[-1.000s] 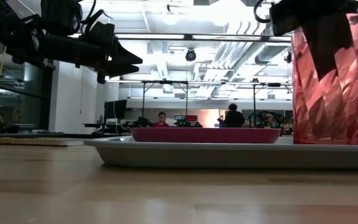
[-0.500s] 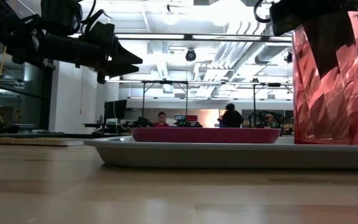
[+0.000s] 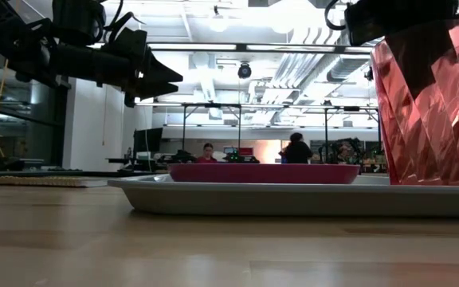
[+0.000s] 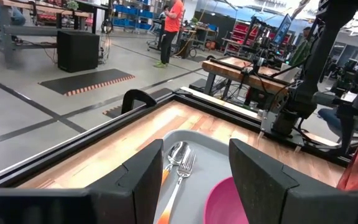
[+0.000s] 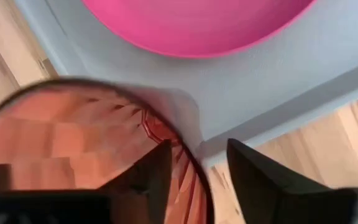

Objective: Pick and place plate/cup/fork/spoon on tray
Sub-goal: Put the red cup on the gray tray, then return to Home Position

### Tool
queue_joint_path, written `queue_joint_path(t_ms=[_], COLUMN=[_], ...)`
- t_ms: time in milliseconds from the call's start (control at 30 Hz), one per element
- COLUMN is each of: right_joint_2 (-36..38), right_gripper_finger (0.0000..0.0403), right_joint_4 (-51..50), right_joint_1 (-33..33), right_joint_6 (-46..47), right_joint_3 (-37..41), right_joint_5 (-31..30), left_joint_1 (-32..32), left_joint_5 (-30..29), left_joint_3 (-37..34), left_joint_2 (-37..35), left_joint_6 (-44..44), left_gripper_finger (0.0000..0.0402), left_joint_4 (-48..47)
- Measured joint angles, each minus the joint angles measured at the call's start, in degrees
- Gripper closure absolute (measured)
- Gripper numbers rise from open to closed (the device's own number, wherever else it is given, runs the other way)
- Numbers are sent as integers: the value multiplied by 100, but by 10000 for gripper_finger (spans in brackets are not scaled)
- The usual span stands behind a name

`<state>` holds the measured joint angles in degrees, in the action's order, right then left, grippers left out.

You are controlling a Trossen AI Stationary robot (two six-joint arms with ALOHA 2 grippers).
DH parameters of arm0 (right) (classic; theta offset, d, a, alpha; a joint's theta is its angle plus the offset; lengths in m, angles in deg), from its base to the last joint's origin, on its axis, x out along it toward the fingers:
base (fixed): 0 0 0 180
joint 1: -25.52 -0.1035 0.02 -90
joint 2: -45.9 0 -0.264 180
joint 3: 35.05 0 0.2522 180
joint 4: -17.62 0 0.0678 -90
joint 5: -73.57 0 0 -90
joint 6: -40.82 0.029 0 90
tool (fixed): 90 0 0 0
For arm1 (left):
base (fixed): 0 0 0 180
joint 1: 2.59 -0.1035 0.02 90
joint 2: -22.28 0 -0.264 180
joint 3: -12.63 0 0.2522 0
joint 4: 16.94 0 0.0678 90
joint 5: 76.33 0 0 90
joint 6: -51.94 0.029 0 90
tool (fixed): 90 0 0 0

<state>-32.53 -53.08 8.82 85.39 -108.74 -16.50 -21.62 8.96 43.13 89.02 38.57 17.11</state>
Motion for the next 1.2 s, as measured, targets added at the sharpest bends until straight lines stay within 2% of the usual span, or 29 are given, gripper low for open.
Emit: queue_joint_path(t_ms=[267, 600, 667, 900, 1067, 1200], right_joint_2=[0, 2, 3, 142, 691, 1460], right_gripper_finger=[199, 190, 190, 190, 190, 190], right_joint_4=[-87, -1069, -1279, -1724, -2056, -2124], right_joint_1=[311, 335, 271, -120, -210, -209], right_joint_6=[-480, -1112, -1222, -1754, -1420, -842], right_joint_3=[-167, -1430, -1760, -2415, -2076, -1496], right_joint_5=[509, 357, 99, -1586, -2204, -2490], left_joint_1=[-1, 0, -1, 0, -2, 0], left_joint_5=[0, 2, 2, 4, 4, 4], left_joint_3=[0, 0, 0, 0, -2, -2], left_joint_2=[-1, 0, -2, -1, 0, 0], left_joint_6=[0, 0, 0, 0, 0, 0], left_gripper_finger=[230, 230, 230, 230, 230, 230], left_joint_4=[0, -8, -23, -57, -171, -165])
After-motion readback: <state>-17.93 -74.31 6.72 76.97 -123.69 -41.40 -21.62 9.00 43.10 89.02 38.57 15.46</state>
